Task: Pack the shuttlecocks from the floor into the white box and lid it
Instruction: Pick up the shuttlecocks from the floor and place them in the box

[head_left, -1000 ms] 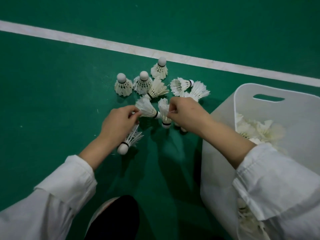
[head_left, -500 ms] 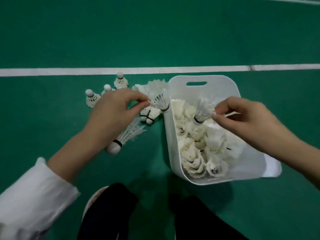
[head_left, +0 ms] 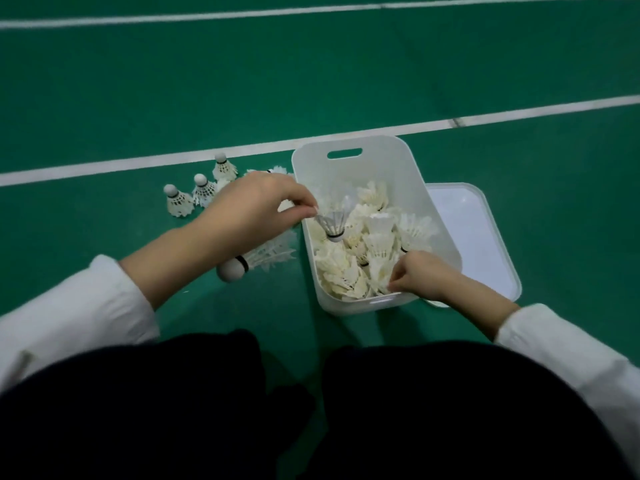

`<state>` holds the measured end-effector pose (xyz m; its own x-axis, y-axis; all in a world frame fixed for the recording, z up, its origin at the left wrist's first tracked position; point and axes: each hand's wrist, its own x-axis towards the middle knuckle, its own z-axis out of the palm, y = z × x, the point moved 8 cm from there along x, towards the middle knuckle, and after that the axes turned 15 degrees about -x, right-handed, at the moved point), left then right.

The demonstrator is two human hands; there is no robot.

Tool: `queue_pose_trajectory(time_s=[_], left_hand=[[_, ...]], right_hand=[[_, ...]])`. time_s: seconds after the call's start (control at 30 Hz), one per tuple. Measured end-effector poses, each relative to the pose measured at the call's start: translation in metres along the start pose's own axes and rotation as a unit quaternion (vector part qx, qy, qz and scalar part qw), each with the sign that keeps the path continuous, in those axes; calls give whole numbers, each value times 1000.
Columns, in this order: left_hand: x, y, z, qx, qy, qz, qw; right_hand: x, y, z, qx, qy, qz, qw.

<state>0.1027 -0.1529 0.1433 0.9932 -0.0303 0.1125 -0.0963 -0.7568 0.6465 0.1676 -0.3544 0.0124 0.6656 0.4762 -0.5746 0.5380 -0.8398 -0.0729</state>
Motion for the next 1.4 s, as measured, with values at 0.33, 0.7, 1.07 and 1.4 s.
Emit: queue_pose_trajectory(time_s=[0.33,0.7,1.07,1.4], left_hand=[[-15,4,-15,-19,2,18,1000],[56,44,59,-57,-41,180,981],[62,-5,75,-184,-13,50,982],[48,-14,116,-142,-61,122,980]], right_hand=[[-27,6,-43,78,110,-45,990],[-41,-14,-108,181,243,-100,948],[-37,60,-38,-19,152,61,986],[17,55,7,-226,-26,92,969]])
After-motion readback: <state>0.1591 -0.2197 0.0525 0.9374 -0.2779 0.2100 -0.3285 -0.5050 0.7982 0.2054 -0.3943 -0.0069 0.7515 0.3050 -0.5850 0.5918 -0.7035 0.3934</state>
